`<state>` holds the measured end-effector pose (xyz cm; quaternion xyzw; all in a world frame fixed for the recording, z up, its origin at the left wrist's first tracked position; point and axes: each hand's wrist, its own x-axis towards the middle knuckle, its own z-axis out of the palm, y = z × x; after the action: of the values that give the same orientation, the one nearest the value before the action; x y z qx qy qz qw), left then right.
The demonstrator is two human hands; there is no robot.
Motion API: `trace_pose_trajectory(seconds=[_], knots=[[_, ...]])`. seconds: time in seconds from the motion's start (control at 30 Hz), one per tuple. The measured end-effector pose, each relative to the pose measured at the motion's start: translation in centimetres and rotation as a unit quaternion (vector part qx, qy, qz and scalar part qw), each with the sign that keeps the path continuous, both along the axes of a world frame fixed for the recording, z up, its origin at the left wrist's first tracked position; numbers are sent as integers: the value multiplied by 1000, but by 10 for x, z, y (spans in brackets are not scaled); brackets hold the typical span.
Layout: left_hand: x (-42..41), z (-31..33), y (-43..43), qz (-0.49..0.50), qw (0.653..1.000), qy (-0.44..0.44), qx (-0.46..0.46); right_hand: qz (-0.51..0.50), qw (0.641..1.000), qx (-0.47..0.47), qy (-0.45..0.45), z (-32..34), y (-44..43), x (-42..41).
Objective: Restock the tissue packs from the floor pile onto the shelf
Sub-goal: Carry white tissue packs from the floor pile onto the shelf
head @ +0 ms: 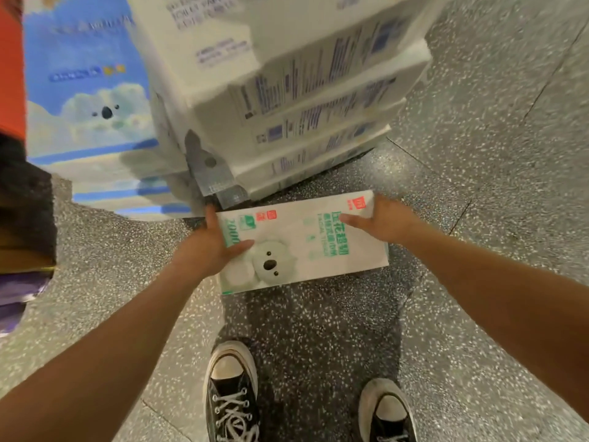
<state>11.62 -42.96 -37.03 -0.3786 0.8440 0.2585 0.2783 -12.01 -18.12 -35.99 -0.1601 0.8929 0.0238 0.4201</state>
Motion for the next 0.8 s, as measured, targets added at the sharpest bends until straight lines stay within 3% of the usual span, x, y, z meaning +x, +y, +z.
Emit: trace_pose_trajectory(seconds=[0.1,0.17,0.4,0.57,0.8], knots=[[-5,-6,1,92,995,25,41,-134,987,-61,-69,-57,9,-11],[-8,-3,2,150,987,35,53,-192,972,-96,-100,-60,10,-11],[0,49,15,195,977,69,47,-225,957,-163,-79,39,-2,10],[11,171,24,248,959,131,32,-195,956,-213,-50,181,-1,11],[51,431,48,320,928,191,-10,-109,954,-279,-6,447,-14,24]])
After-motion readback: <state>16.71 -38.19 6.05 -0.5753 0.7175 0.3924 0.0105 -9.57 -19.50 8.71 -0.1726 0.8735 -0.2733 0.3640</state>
